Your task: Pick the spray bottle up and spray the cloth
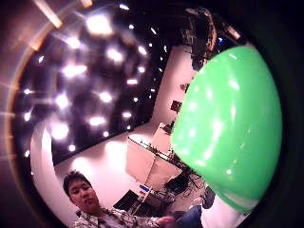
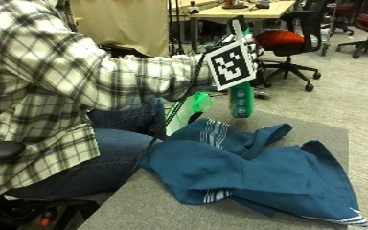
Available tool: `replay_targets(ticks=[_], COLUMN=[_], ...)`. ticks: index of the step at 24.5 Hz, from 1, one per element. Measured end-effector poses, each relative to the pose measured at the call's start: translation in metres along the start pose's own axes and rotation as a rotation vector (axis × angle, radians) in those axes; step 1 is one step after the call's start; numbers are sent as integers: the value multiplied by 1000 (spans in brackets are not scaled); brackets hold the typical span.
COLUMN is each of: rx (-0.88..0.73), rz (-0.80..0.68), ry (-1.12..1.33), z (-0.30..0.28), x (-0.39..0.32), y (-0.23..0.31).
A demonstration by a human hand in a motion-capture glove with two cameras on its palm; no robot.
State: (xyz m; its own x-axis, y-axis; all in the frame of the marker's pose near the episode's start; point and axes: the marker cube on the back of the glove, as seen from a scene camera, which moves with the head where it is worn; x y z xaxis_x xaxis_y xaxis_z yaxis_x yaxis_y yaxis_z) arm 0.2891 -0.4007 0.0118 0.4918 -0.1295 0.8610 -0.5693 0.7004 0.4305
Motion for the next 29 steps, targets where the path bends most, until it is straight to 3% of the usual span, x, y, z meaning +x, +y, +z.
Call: replay_targets(ticks=[8,20,29], rx=[-123,-117,-272], rz=[26,-12,22], ry=[2,61,20], z=[60,66,63], x=[29,36,36], y=[24,18,24])
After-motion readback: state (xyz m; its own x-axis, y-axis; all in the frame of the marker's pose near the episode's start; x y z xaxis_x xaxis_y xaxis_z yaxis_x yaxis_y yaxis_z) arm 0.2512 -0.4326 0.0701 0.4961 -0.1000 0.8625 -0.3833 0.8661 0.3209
